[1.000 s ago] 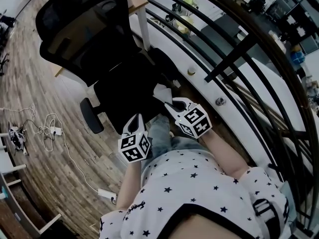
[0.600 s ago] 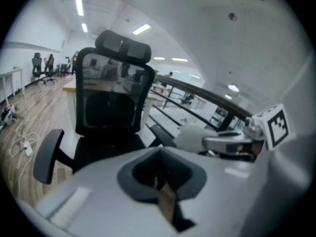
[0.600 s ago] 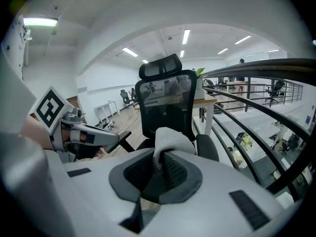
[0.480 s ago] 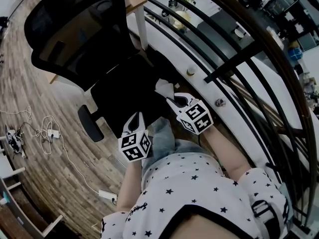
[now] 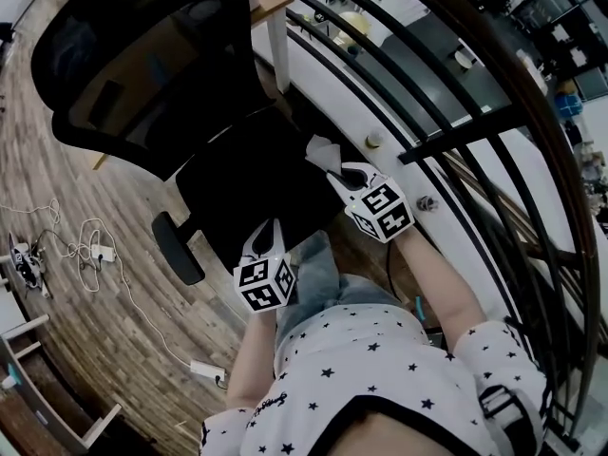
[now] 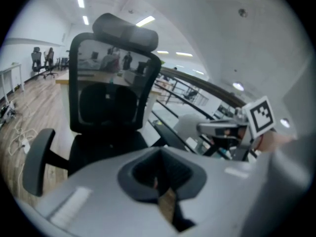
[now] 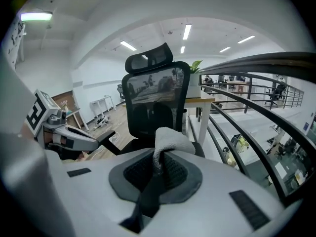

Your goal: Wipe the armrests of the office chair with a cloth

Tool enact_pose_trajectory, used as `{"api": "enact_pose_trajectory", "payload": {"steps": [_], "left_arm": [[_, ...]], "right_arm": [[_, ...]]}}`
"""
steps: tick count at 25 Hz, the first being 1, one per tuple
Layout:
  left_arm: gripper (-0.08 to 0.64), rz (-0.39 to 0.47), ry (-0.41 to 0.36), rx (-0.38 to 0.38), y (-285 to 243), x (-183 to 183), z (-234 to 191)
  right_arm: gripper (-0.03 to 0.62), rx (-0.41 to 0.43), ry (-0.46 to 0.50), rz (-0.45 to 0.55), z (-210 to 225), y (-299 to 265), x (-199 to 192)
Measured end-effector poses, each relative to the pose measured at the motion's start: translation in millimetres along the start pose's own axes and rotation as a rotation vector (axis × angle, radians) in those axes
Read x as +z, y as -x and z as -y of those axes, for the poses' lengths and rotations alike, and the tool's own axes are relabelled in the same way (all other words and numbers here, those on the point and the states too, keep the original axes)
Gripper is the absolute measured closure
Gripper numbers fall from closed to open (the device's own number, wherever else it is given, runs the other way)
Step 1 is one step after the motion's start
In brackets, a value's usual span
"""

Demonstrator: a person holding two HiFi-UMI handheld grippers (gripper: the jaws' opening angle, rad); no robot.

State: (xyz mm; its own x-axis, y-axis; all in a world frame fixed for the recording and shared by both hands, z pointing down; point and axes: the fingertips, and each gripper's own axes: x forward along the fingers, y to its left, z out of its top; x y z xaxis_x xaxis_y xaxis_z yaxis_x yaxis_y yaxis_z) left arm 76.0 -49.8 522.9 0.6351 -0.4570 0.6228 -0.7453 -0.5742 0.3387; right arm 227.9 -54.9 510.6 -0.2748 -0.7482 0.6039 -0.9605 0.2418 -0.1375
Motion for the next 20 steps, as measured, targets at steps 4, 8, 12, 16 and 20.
{"api": "enact_pose_trajectory", "payload": {"steps": [4, 8, 12, 16, 20], "left_arm": [[0.554, -0.011, 0.006, -0.005, -17, 7, -5], [0.554, -0.022, 0.01, -0.007, -31, 13, -8], [0.554, -0.038, 0.014, -0.005, -43, 16, -16], [0.554, -0.063, 0.015, 0.0, -54, 15, -25], [0.554, -0.08, 0.021, 0.002, -64, 15, -32]], "right_arm": [[0.561, -0.006, 0.01, -0.016, 22, -21, 7], [0.561, -0.011, 0.026, -0.033, 44, -38, 14], [0.561, -0.022, 0.034, -0.038, 65, -59, 22], [0.561, -0.027, 0.054, -0.047, 83, -79, 30], [0.561, -0.037, 0.089, -0.065, 102, -100, 34]]}}
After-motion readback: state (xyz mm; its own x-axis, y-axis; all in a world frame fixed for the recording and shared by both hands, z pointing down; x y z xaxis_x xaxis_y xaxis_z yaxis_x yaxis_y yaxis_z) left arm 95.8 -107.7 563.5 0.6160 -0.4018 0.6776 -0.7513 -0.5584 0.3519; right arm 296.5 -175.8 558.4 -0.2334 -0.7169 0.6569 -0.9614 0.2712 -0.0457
